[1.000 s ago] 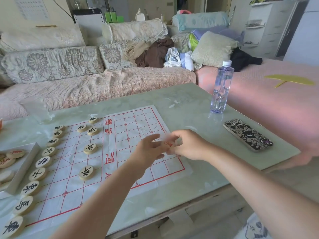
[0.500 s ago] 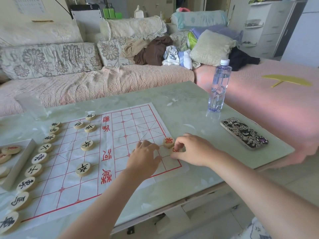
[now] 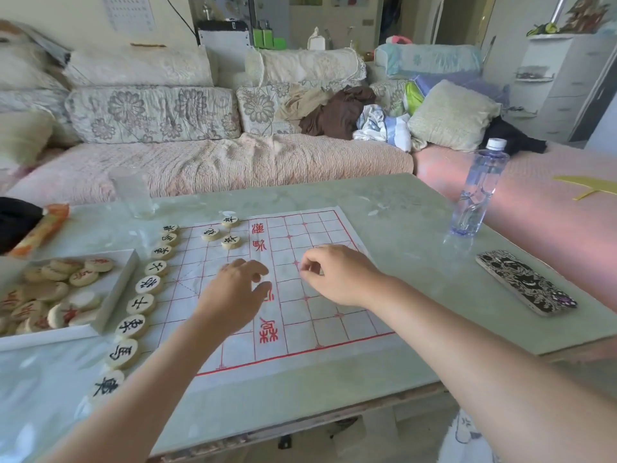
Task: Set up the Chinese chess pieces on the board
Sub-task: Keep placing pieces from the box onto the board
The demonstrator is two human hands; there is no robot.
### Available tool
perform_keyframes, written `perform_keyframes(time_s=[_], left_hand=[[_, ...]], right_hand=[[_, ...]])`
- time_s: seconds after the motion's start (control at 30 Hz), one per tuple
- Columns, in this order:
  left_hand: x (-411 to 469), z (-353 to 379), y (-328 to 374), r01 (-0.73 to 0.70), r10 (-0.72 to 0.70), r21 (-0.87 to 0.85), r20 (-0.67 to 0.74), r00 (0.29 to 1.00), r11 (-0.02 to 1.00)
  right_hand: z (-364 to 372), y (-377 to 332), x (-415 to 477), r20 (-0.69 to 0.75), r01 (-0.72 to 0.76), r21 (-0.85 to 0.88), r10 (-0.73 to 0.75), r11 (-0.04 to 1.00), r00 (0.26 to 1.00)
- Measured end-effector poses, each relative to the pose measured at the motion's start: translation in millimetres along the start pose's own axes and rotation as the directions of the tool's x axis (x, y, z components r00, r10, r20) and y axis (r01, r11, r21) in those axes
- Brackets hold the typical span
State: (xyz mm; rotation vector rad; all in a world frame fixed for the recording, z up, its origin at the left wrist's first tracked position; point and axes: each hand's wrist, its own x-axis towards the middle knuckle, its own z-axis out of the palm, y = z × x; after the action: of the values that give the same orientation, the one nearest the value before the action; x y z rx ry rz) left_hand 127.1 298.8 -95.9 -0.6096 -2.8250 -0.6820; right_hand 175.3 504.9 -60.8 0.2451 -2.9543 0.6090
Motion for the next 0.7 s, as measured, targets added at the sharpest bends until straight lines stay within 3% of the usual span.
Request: perform_keyframes(time_s=[0.23, 0.4, 0.6, 0.7], left_hand=[[-24, -72, -111, 0.185, -0.179, 0.048, -0.112, 0.977, 0.982], [-37, -115, -175, 0.306, -0.296, 0.081, -0.11, 0.949, 0.949], [-63, -149, -256, 0.434, -0.424, 0.107, -0.109, 0.899, 0.894], [-73, -156, -280, 0.431, -0.42, 0.076, -0.122, 0.899, 0.899]], right_hand=[[47, -94, 53, 0.097, 0.106, 0.089, -0.114, 0.99, 0.989], [82, -170, 100, 0.158, 0.194, 0.131, -0.214, 0.972, 0.964], [122, -254, 155, 0.246, 0.302, 0.066, -0.309, 0.951, 0.919], [139, -278, 176, 0.31, 0.336, 0.047, -0.333, 0.941, 0.89]])
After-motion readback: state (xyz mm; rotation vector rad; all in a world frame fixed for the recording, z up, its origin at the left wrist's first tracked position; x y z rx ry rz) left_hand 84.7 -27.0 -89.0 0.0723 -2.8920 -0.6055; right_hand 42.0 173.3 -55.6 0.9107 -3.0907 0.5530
